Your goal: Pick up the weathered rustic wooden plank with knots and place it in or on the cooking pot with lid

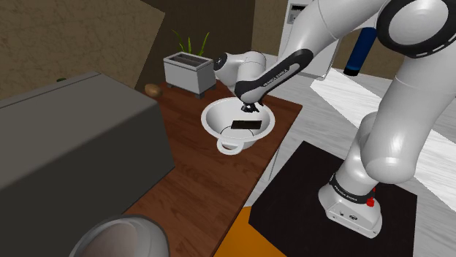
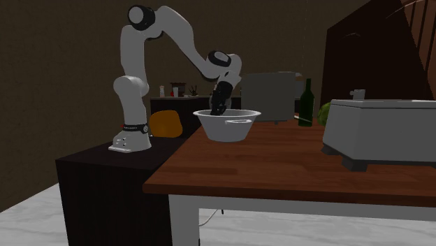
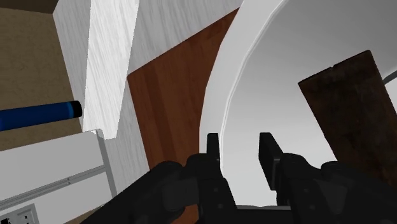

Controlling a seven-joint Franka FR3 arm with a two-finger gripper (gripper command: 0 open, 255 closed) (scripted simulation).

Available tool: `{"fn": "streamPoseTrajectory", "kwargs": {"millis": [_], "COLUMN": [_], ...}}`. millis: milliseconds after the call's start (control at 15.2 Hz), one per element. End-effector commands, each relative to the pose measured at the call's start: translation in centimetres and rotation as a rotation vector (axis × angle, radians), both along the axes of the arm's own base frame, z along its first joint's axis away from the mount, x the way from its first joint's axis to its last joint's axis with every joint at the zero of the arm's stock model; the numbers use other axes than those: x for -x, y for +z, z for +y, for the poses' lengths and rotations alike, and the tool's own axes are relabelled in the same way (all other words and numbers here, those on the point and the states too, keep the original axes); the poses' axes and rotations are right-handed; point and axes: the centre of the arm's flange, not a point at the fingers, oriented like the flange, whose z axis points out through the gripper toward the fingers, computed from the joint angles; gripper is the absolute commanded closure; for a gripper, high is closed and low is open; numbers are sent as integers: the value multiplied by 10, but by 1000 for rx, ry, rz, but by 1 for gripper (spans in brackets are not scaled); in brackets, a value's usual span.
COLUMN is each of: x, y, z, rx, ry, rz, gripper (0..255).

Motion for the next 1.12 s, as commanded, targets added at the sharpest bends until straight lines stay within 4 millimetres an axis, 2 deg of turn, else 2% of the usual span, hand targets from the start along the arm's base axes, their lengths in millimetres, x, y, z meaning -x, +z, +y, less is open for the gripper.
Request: {"fn": "streamPoseTrajectory", "kwargs": {"millis": [0, 132, 198, 660, 726, 1056], "x": [1, 0, 0, 3, 4, 5], "y": [1, 6, 6, -33, -35, -58], "z": [6, 1, 1, 50, 53, 41], "rx": [-18, -2, -2, -213, -224, -224], "ry": [11, 8, 8, 354, 372, 372], "rz": [-3, -3, -3, 76, 80, 80], "gripper": [255, 255, 0, 0, 0, 0]}}
